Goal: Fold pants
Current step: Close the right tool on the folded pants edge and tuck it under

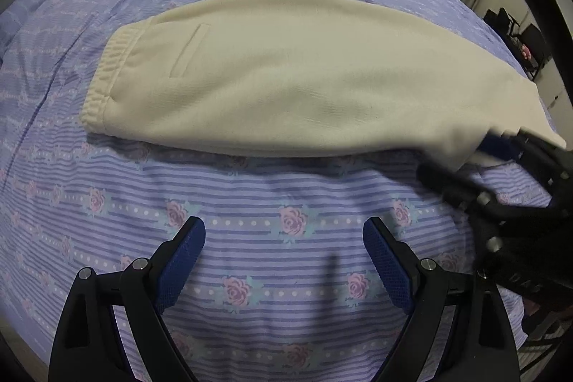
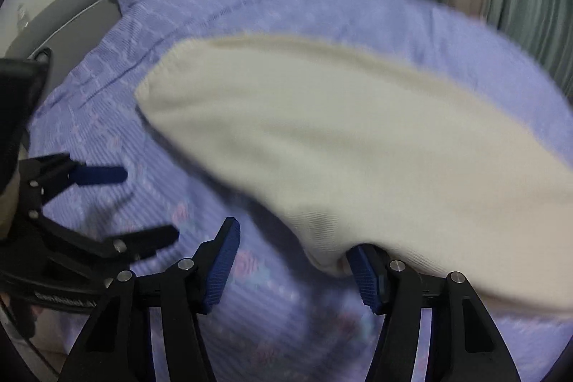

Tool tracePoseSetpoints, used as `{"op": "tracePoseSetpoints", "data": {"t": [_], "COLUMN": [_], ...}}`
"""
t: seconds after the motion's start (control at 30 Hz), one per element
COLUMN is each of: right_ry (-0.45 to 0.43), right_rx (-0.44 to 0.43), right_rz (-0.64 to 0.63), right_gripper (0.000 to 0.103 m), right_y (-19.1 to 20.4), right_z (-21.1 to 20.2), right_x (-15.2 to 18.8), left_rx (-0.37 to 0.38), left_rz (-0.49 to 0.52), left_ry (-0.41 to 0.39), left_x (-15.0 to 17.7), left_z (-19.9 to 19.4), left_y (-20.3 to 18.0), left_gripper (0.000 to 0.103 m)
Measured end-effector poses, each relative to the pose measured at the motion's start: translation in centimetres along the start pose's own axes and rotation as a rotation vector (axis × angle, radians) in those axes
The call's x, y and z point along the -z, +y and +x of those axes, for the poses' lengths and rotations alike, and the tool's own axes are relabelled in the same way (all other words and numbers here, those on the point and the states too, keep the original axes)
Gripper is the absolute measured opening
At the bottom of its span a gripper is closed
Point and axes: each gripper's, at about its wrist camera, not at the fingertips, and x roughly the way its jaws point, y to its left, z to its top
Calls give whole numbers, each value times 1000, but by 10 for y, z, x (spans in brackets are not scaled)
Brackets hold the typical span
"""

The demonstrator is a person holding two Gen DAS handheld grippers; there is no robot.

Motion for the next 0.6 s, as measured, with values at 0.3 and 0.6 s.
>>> {"op": "tracePoseSetpoints", "data": {"t": [0.3,0.6], "right_ry": [99,139], "right_rx": [1,-17], "right_rz": [-6,63], "right_gripper": [15,40], "right_y": [-10,-10], "right_z": [21,15], "right_x": [5,15], "left_rx": [-24,-63], "left_rz": [-9,-9], "left_ry": [-18,6], "left_x": [0,-1], "left_z": [-9,-15], "left_y": [0,-5], "left_gripper": [90,90]}}
